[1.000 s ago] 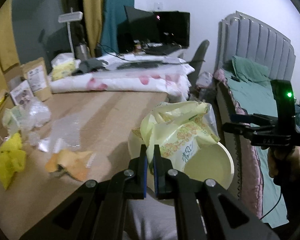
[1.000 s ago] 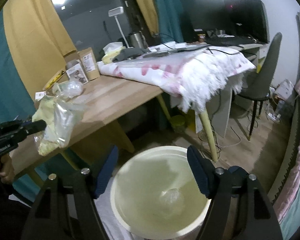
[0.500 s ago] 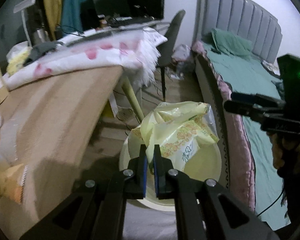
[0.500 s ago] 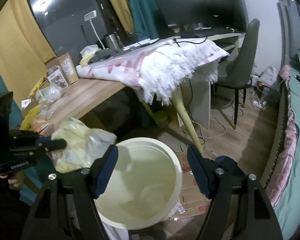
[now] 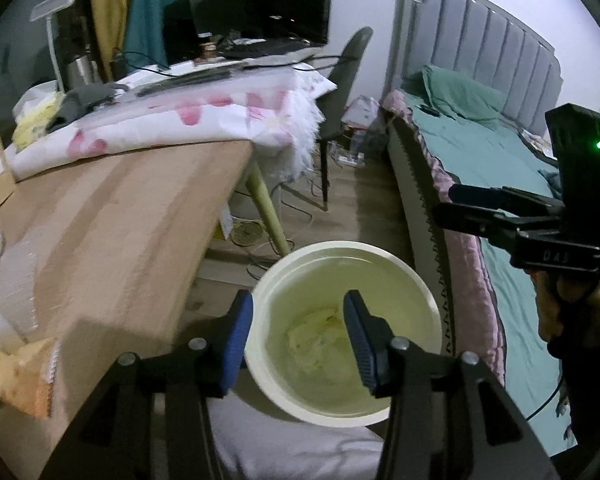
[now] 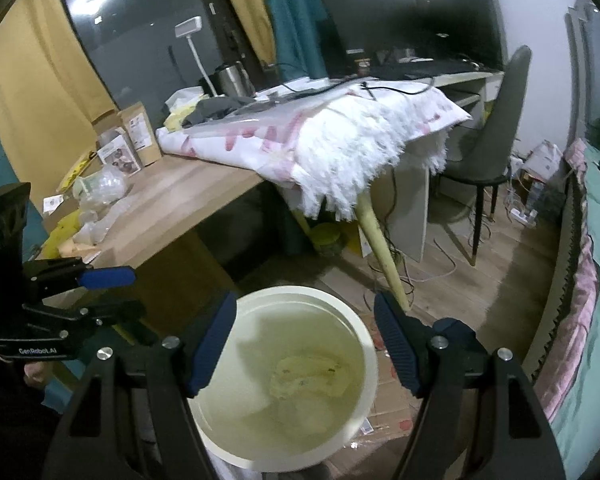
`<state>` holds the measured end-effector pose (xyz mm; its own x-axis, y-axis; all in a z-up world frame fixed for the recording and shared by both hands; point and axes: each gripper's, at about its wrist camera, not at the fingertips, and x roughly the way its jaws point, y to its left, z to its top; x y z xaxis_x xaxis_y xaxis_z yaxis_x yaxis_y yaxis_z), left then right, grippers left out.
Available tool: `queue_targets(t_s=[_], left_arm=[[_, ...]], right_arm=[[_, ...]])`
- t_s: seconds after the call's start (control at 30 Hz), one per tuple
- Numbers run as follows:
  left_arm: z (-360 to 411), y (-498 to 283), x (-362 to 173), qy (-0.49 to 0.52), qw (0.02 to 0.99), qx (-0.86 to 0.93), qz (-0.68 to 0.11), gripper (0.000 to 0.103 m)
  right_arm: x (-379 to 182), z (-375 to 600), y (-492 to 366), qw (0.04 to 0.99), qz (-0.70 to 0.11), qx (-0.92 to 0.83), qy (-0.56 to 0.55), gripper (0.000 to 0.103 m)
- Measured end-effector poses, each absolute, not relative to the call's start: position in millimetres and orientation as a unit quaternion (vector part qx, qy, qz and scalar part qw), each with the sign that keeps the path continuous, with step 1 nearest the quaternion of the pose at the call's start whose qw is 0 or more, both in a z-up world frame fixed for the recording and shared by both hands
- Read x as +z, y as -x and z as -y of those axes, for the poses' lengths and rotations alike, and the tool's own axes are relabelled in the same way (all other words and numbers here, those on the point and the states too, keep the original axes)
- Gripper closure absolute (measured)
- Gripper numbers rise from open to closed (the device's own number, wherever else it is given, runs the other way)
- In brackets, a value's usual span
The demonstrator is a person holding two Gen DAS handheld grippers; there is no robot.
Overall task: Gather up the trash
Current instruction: 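Grasp the brown paper wrapper with the left gripper on the table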
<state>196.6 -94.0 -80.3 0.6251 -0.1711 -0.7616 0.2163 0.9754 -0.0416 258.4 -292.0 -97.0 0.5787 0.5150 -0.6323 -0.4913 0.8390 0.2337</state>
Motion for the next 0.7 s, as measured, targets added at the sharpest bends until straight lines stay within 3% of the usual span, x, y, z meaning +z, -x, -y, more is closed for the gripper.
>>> queue_targets(t_s=[0.7], left_arm=[[-12.9, -151.9, -37.2, 0.011, 0.93, -0.011, -0.366, 0.056]], right_arm=[[-60.6, 184.1, -264.4, 0.87, -0.341, 0.354, 0.028, 0.034]])
